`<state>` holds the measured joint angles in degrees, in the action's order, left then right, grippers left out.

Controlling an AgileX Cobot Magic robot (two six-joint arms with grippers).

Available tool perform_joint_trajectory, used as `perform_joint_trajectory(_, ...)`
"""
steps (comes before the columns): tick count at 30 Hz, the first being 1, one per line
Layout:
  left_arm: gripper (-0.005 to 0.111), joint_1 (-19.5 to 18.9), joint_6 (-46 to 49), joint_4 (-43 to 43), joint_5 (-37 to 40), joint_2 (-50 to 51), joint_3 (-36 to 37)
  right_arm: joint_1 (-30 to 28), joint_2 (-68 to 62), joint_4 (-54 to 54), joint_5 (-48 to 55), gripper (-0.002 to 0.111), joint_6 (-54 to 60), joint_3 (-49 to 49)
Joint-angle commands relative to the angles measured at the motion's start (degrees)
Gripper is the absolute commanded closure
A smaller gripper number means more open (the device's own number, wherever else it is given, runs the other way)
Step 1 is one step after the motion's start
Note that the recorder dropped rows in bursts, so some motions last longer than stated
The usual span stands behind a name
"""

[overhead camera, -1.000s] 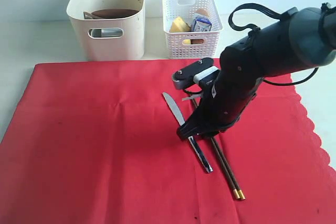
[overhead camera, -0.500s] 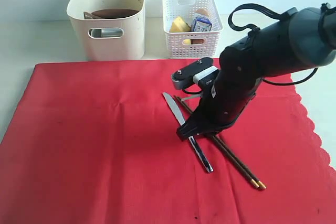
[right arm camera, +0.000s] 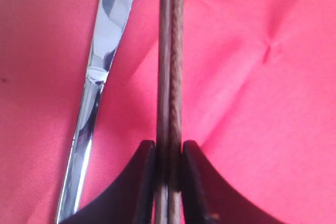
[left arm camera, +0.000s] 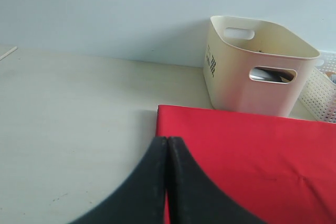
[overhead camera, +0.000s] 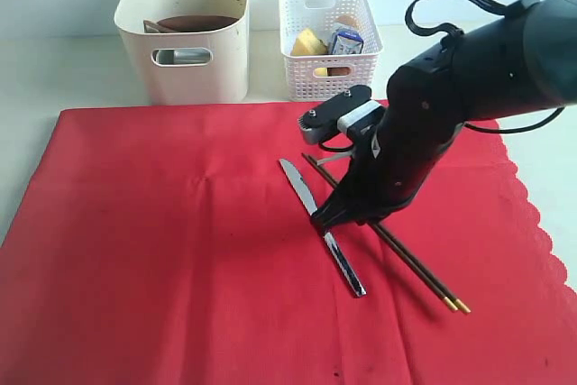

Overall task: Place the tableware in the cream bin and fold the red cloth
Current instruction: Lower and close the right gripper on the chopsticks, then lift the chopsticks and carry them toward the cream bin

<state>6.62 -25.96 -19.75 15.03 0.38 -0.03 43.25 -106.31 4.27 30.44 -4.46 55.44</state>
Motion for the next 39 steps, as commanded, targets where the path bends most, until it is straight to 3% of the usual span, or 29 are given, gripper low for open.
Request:
perform_joint_trajectory(1,0.105,-0.05,0.25,-0.09,-0.34,-0.38,0.03,0.03,0.32,1.11,0.16,0.108,0.31,1.70)
perform_joint_trajectory(21,0.105,-0.05,0.25,-0.09,-0.34,-0.38,0.03,0.03,0.32,0.38,3.61,0.108,0.43,13.47)
perform_joint_trajectory(39,0.105,-0.05,0.25,-0.09,-0.34,-0.38,0.03,0.03,0.32,-1.34,5.09,0.108,3.44,17.65)
